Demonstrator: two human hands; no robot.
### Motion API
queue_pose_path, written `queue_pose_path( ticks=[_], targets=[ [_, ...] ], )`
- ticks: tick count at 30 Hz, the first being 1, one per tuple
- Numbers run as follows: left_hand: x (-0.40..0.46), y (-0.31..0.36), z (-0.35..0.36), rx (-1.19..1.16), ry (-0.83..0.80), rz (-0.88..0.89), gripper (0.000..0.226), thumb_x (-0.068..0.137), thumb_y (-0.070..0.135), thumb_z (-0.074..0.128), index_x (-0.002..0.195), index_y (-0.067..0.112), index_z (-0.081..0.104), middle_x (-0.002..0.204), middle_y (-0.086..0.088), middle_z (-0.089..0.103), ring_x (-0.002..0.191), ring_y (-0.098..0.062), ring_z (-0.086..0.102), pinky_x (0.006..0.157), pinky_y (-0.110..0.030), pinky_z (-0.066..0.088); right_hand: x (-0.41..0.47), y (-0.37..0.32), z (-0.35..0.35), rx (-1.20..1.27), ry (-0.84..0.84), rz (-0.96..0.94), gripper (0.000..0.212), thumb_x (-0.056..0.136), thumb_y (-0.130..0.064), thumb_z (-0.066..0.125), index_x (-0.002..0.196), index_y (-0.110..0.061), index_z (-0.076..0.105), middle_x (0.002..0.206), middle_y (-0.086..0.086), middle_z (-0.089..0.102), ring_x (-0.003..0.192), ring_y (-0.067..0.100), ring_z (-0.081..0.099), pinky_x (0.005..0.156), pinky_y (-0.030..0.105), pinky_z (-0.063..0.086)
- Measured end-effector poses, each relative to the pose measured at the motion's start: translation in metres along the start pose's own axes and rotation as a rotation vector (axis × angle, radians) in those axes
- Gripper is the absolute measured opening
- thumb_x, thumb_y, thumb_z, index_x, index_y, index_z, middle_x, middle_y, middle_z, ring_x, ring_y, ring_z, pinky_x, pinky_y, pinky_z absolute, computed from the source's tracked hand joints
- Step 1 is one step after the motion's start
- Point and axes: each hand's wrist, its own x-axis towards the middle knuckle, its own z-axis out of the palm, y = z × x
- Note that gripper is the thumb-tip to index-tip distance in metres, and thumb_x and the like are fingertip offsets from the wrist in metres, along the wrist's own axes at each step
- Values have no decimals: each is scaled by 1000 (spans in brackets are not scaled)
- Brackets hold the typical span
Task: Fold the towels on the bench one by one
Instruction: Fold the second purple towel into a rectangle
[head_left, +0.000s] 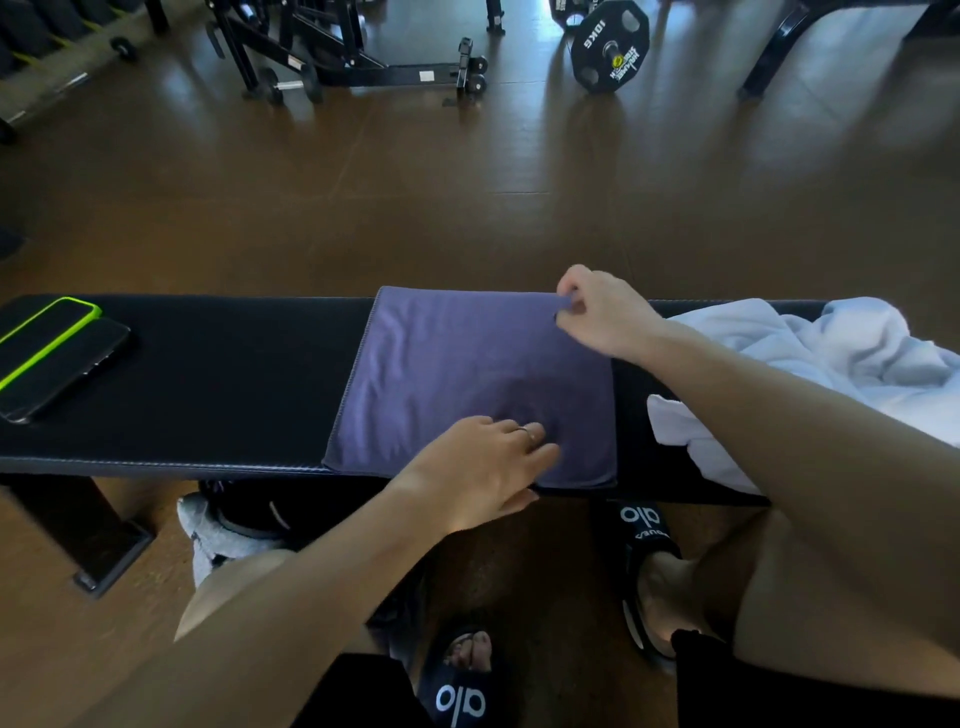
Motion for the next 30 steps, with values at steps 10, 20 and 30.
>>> queue_pose_path(
  ticks=[10, 20, 30],
  targets=[
    [56, 38, 10, -31, 4, 5, 33, 106, 39, 43, 132, 19, 51, 115, -7, 64, 84, -24, 69, 54, -33, 48, 40, 47, 9, 11, -43, 334, 52, 104, -40, 35, 153, -26, 33, 152, 4, 48, 142, 32, 39, 118, 44, 25],
    [48, 44, -2, -77, 33, -120, 18, 105, 35, 46, 109, 20, 56, 82, 1, 63, 55, -15, 58, 43, -28, 35, 56, 50, 15, 192, 126, 453, 39, 97, -28, 51, 136, -28, 51, 131, 1, 63, 129, 29, 51, 110, 35, 33],
    [-13, 28, -37, -373, 266, -643, 25, 105, 40, 33, 84, 26, 38, 72, 10, 48, 58, -14, 53, 54, -37, 47, 63, 20, -7, 645, 384, 398, 16, 78, -13, 64, 85, -25, 71, 88, -1, 69, 80, 20, 66, 73, 33, 58]
  ],
)
